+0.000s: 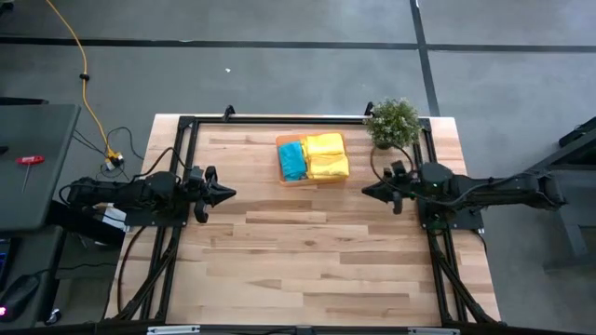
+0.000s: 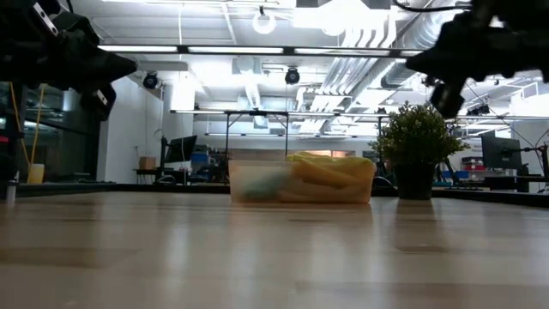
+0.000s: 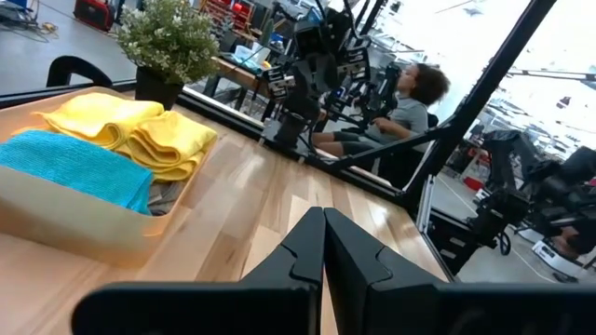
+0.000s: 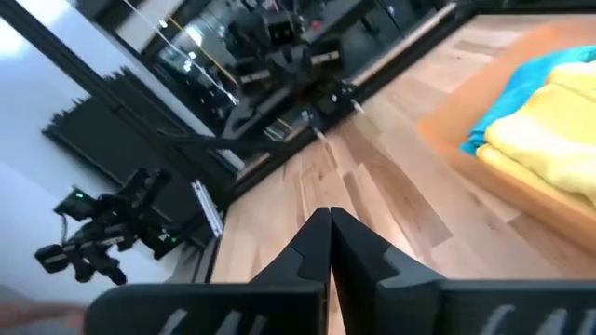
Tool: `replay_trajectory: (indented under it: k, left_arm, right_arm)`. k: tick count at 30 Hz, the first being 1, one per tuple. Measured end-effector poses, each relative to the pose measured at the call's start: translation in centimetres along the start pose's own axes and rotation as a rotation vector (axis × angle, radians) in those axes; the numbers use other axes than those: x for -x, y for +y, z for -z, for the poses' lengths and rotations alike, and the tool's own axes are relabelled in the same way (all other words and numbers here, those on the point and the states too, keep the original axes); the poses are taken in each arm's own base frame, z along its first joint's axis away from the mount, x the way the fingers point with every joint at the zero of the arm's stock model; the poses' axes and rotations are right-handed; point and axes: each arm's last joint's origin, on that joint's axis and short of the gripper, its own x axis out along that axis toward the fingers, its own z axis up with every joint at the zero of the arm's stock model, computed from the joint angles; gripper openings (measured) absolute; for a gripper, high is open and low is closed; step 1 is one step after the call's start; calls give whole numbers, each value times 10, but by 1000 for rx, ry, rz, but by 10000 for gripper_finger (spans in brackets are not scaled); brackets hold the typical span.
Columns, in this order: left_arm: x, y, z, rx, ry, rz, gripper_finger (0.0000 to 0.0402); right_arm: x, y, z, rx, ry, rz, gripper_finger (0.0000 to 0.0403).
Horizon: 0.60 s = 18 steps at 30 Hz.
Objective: Fold microfiber towels
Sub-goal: Return to Home Position
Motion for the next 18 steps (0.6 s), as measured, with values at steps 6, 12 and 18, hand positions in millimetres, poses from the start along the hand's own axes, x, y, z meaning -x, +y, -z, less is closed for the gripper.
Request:
replay_trajectory:
  k: [6,12,18]
  left_arm:
    - [0,0,0,0,0,0,0]
    - [0,0,0,0,0,0,0]
    - [0,0,0,0,0,1,0]
  right_arm:
    - [18,-4,25,17,-98,-36,0]
    - [27,-12,43,40,-118,-4,0]
    - [34,-16,46,197,-104,31,0]
